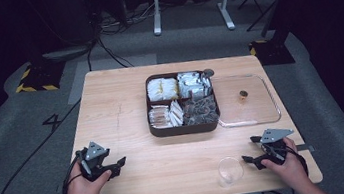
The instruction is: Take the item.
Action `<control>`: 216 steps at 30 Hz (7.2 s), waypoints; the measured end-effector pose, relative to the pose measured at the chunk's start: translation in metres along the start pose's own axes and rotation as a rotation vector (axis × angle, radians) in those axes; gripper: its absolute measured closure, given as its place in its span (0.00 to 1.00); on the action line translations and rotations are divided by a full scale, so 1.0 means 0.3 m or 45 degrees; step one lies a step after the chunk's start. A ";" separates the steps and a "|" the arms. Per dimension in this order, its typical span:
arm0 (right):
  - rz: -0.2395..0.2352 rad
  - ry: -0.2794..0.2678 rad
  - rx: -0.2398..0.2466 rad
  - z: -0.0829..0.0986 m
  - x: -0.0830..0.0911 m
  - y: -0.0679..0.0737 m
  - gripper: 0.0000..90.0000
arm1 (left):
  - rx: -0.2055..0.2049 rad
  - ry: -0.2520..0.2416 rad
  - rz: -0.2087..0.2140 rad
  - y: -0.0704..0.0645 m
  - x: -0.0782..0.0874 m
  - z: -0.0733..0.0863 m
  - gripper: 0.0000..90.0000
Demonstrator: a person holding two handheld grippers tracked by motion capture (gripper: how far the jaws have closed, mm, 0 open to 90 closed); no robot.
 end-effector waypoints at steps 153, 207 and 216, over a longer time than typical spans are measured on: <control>-0.022 0.001 0.016 -0.004 -0.004 -0.005 0.16 | -0.113 0.289 0.199 -0.029 -0.766 -0.701 1.00; -0.022 0.001 0.012 -0.005 -0.006 -0.004 0.16 | -0.349 -0.166 0.558 -0.140 -0.219 -0.875 1.00; -0.022 0.001 0.014 -0.005 -0.006 -0.004 0.16 | -0.478 -0.207 0.659 -0.278 -0.092 -0.856 1.00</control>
Point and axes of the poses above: each handheld gripper's, and its own axes: x roughly backward along the jaws, z roughly out of its underside, y roughly to its left, the point moved 5 cm from there along -x, roughly forward along the jaws, and after that the axes turned 3 degrees about -x, right-handed, at the moved point
